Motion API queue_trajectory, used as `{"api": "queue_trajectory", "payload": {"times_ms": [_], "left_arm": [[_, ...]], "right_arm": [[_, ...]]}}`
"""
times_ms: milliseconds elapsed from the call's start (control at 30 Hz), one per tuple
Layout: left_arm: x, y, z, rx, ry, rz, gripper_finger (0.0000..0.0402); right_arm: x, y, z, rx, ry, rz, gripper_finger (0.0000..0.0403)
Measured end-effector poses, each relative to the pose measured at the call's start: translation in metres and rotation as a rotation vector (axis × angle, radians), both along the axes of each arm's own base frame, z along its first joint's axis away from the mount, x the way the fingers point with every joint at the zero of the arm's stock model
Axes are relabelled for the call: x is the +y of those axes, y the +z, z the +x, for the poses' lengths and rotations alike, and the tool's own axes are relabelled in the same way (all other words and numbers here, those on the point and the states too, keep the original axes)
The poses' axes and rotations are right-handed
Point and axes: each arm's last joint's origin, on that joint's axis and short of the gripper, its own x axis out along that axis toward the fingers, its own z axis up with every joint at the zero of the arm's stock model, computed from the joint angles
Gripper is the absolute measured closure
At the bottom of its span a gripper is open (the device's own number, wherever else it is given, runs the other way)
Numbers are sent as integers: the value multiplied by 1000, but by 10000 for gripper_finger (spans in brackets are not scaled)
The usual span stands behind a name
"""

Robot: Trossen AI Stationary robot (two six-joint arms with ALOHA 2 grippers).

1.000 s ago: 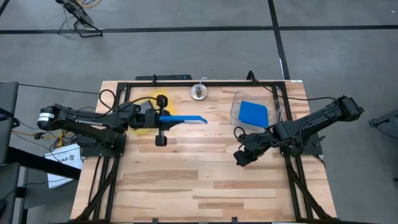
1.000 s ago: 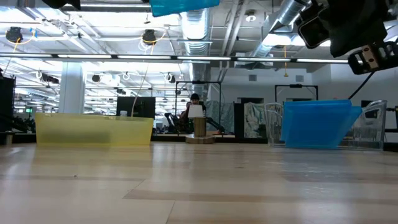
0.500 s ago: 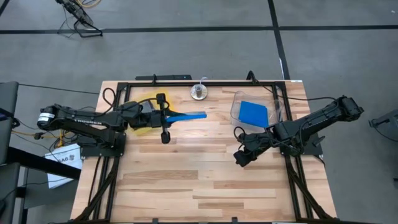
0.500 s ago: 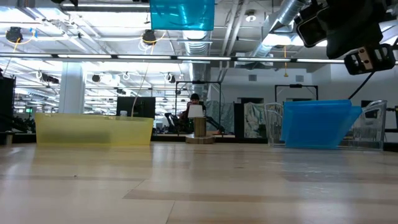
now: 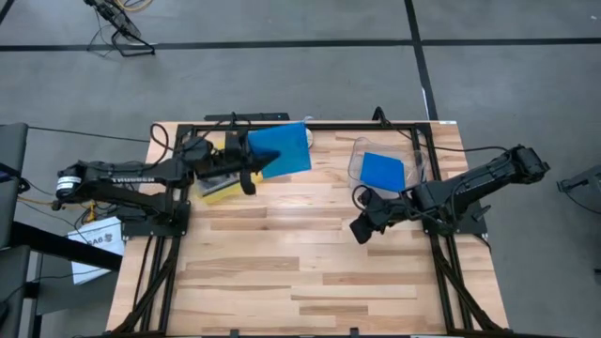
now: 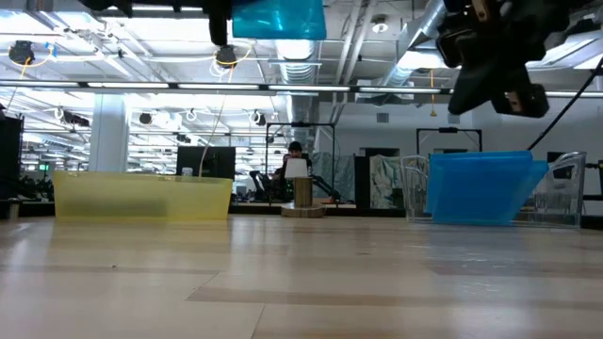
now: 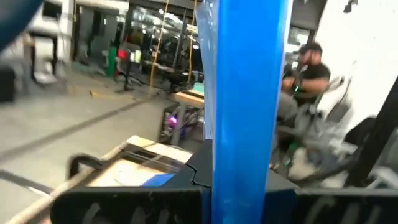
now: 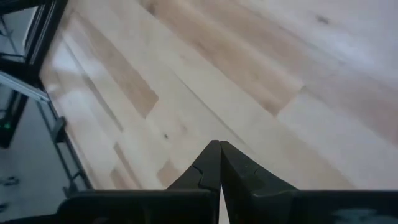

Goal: Pick & place jewel cases by type
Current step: Put the blue CD case into the transparent bin

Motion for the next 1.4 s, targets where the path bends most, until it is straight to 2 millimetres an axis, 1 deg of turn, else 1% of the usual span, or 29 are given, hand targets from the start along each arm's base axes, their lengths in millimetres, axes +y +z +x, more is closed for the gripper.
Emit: {"api": "queue_trajectory", "payload": {"times_ms": [100,167,267,400,467,533,667,733,800,867,967,1133,1267,1400], "left_arm": [[8,5,7,-14,-28,-127,401],[12,11,18,-4,-65,-186,401],[15,16,41,46,-131,-260,401],[22,24,77,90,-195,-366,401],[27,28,93,112,-205,-422,401],[33,27,108,155,-204,-490,401],[44,24,135,217,-217,-617,401],[49,22,149,214,-239,-679,401],[52,17,165,222,-264,-747,401],[56,11,180,237,-286,-810,401],[61,1,204,253,-323,-901,401],[70,-18,241,273,-364,-1034,399],[76,-26,266,257,-383,-1110,397],[81,-41,287,270,-415,-1196,398]], "right_arm": [[-4,1,0,5,29,-43,403],[-8,6,-1,24,47,-92,403],[-13,19,-4,75,76,-193,403],[-18,46,-13,121,131,-301,403],[-20,58,-23,166,151,-356,403],[-22,72,-34,190,153,-405,403],[-27,95,-65,254,114,-486,403],[-29,103,-79,286,92,-510,403],[-30,111,-87,281,76,-528,403],[-30,115,-93,288,91,-549,403],[-26,119,-95,295,165,-585,403],[-17,118,-93,332,294,-647,403],[-9,116,-92,339,393,-692,403],[-5,114,-93,369,468,-722,403]]}}
